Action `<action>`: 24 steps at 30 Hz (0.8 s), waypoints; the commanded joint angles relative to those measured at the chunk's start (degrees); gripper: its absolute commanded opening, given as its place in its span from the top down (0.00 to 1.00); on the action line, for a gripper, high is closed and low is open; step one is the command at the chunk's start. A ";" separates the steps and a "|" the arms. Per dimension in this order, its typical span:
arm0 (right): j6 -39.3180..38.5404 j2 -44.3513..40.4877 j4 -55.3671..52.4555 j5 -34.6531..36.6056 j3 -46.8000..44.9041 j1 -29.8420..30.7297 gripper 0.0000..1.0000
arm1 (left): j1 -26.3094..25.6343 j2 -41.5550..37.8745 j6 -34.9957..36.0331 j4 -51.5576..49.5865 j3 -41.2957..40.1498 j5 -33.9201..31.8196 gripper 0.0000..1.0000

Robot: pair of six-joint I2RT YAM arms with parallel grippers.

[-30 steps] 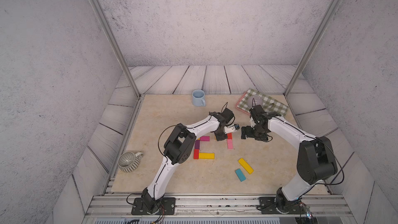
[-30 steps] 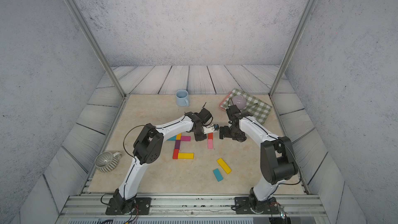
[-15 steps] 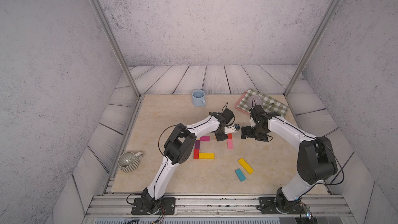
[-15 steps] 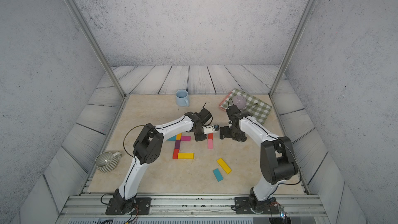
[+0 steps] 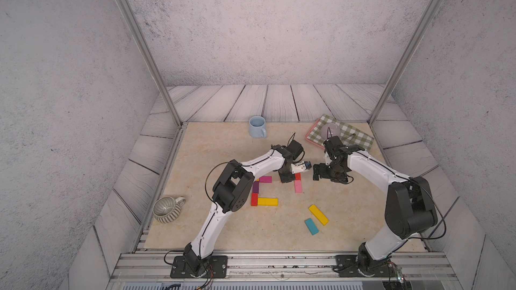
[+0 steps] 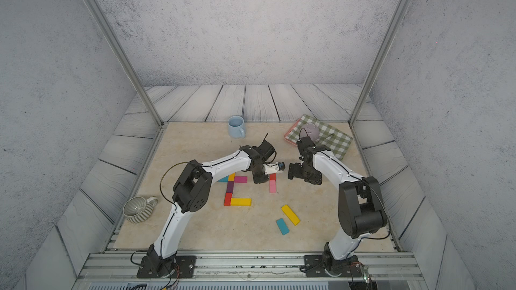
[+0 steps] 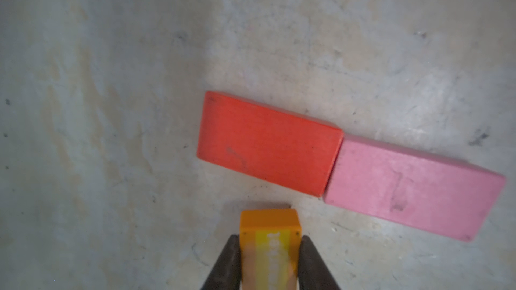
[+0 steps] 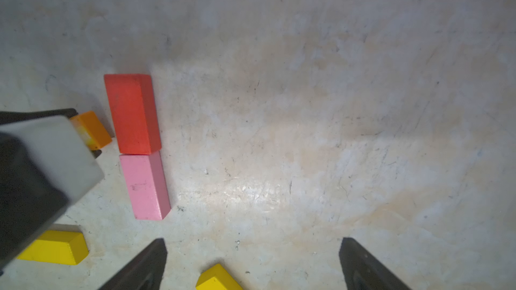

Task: Assemble the letter t with building blocks
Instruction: Assemble the building block at the center of the board.

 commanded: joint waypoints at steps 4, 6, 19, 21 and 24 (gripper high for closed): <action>0.95 -1.07 -1.11 1.61 -0.81 -0.33 0.02 | -0.10 1.99 1.58 -1.57 -0.77 2.66 0.70; 1.05 -0.84 -1.27 1.89 -0.84 -0.51 0.02 | -0.10 2.00 1.88 -1.53 -0.76 3.17 0.70; 5.62 0.20 -1.42 3.57 -1.18 -2.26 0.01 | -0.72 1.98 2.33 -0.85 -1.15 4.36 0.70; 5.71 0.34 -1.48 3.55 -1.21 -2.36 0.01 | -0.76 2.08 2.44 -0.70 -1.46 4.25 0.70; 5.94 0.43 -1.59 3.50 -1.25 -2.54 0.01 | -0.80 2.09 2.57 -0.51 -1.68 4.41 0.70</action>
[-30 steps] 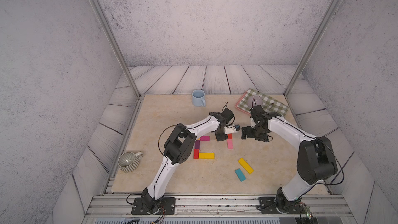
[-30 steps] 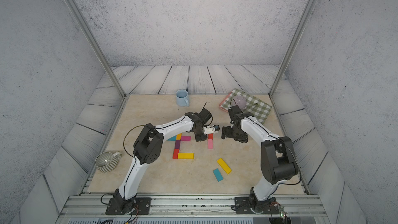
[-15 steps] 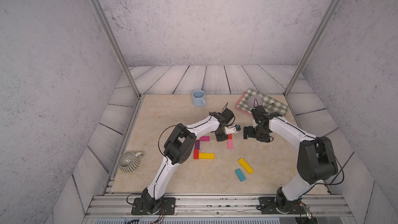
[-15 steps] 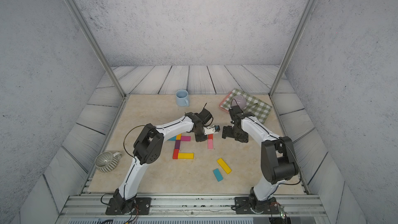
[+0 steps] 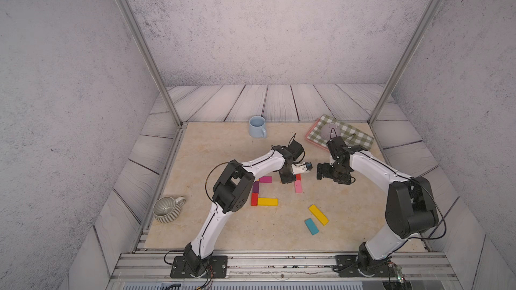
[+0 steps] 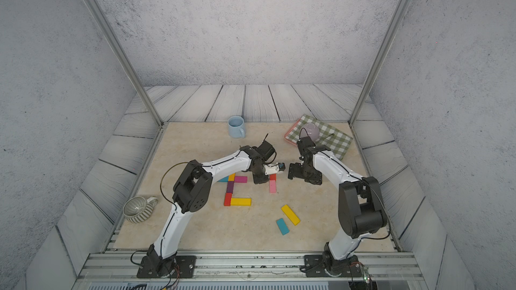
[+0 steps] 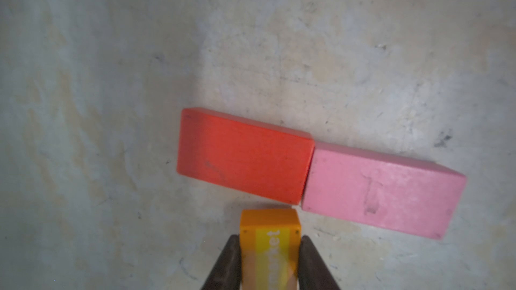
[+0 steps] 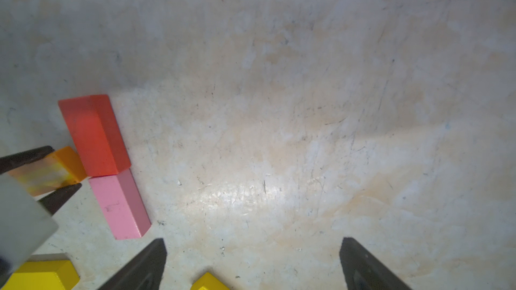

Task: Assemble the letter t with building blocks
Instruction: Assemble the building block at the center of the board.

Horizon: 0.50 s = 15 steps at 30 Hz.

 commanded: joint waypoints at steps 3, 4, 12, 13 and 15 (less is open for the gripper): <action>1.04 0.60 -1.13 0.78 -0.51 -0.42 0.01 | -0.62 1.92 0.57 -0.66 -1.33 2.20 0.70; 1.12 0.64 -1.11 0.70 -0.55 -0.39 0.01 | -0.63 1.98 0.64 -0.53 -1.33 2.17 0.70; 1.07 1.10 -1.09 0.07 -0.61 -0.51 0.01 | -0.67 2.57 0.71 -0.25 -0.76 2.29 0.70; 1.03 1.16 -1.02 0.07 -0.64 -0.49 0.01 | -0.71 2.66 0.83 -0.24 -0.71 2.11 0.70; 1.08 1.23 -1.18 0.07 -0.67 -0.55 0.01 | -0.64 2.85 0.97 -0.22 -0.65 2.00 0.70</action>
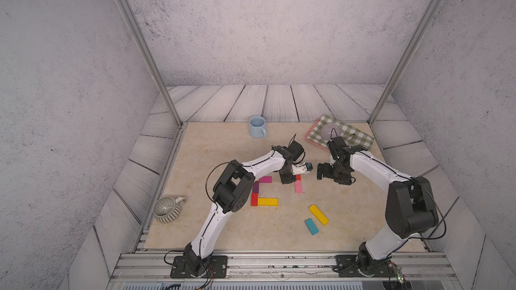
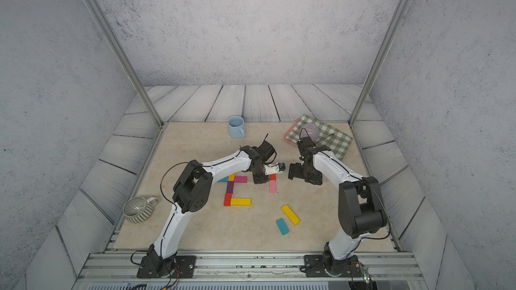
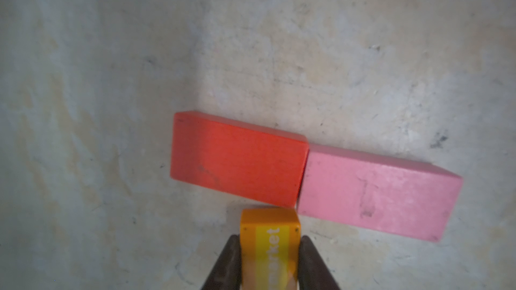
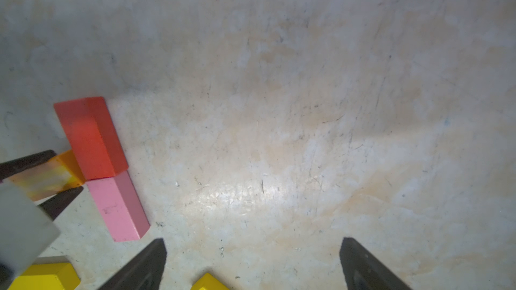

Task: Assemble the letter t with building blocks
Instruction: Assemble the building block at the center of the board.

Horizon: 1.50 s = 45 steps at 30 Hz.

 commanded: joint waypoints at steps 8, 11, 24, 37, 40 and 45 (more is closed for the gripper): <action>0.64 1.16 -0.76 -0.24 -0.95 -0.47 0.01 | -0.59 3.73 0.17 -0.02 0.23 0.47 0.70; 0.90 1.17 -0.62 -0.63 -1.06 -0.46 0.01 | -0.46 4.07 -0.41 -0.06 0.26 -0.07 0.70; 1.08 1.14 -0.32 -1.29 -1.30 -0.47 0.01 | -0.37 4.53 0.45 -2.30 0.40 -1.20 0.72; 1.26 1.17 -0.08 -1.38 -1.83 -0.42 0.01 | -0.19 4.69 2.61 -1.66 -0.57 -1.99 0.67; 1.30 1.26 0.00 -1.51 -1.83 -0.45 0.01 | -0.26 4.54 2.57 -1.47 -0.27 -1.67 0.67; 1.43 1.39 0.05 -1.58 -1.91 -0.44 0.01 | -0.43 4.55 2.44 -1.62 -0.03 -0.78 0.66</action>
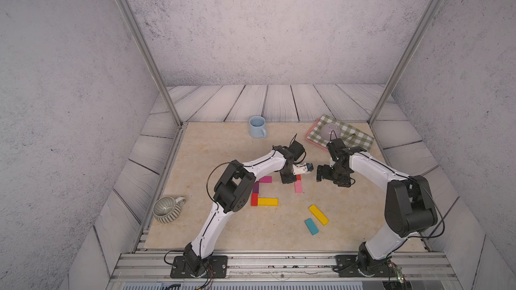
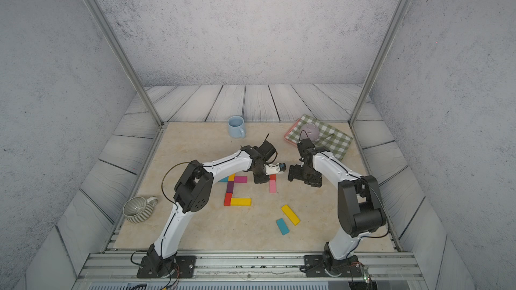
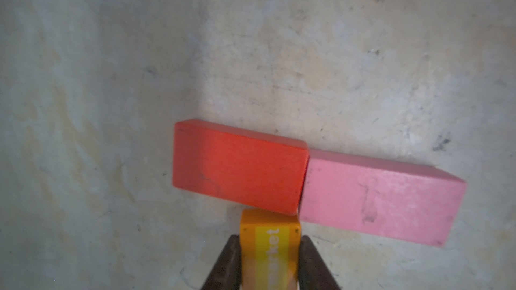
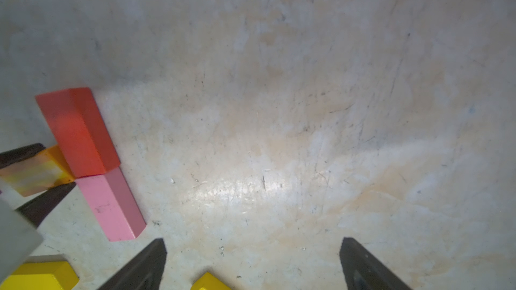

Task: Assemble the letter t with building blocks
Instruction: Assemble the building block at the center of the board.

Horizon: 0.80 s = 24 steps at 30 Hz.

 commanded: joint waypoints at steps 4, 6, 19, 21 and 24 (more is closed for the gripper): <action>0.62 0.84 -0.43 0.10 -0.78 -0.24 0.01 | -0.69 3.42 0.86 -1.31 -0.98 0.70 0.66; 0.62 0.88 -0.37 0.02 -0.94 -0.25 0.01 | -0.91 3.31 0.98 -1.21 -1.06 0.74 0.66; 0.65 0.78 -0.24 0.10 -1.13 -0.26 0.01 | -1.41 2.94 0.74 -1.14 -0.87 1.72 0.66; 0.67 0.79 -0.50 0.28 -1.00 -0.25 0.01 | -1.41 2.81 0.82 -1.14 -0.80 1.62 0.66; 0.67 0.62 -0.51 0.28 -0.95 -0.29 0.01 | -1.40 2.85 1.08 -0.89 -1.31 1.01 0.66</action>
